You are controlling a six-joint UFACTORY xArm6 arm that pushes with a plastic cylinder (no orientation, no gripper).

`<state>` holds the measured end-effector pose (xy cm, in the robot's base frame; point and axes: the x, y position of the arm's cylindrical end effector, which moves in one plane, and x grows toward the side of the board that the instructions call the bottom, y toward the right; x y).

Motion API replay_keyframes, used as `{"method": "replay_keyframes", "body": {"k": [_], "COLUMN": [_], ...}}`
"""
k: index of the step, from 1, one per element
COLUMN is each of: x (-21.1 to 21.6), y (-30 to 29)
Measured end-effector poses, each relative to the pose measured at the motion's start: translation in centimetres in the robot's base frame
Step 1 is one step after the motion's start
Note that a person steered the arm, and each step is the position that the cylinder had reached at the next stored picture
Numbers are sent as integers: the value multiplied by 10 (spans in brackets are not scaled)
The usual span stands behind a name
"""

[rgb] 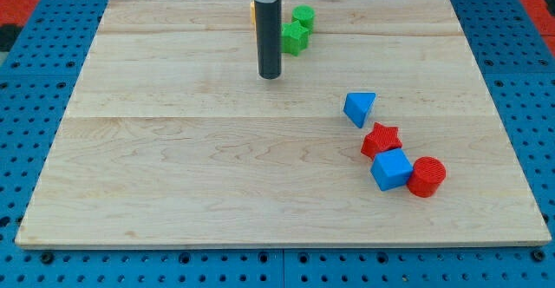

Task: Place the arm vertically below the yellow hexagon

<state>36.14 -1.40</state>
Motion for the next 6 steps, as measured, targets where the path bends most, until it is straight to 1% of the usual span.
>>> {"method": "replay_keyframes", "body": {"k": [3, 4, 5, 6], "x": [2, 1, -5, -4], "y": [1, 10, -9, 39]}}
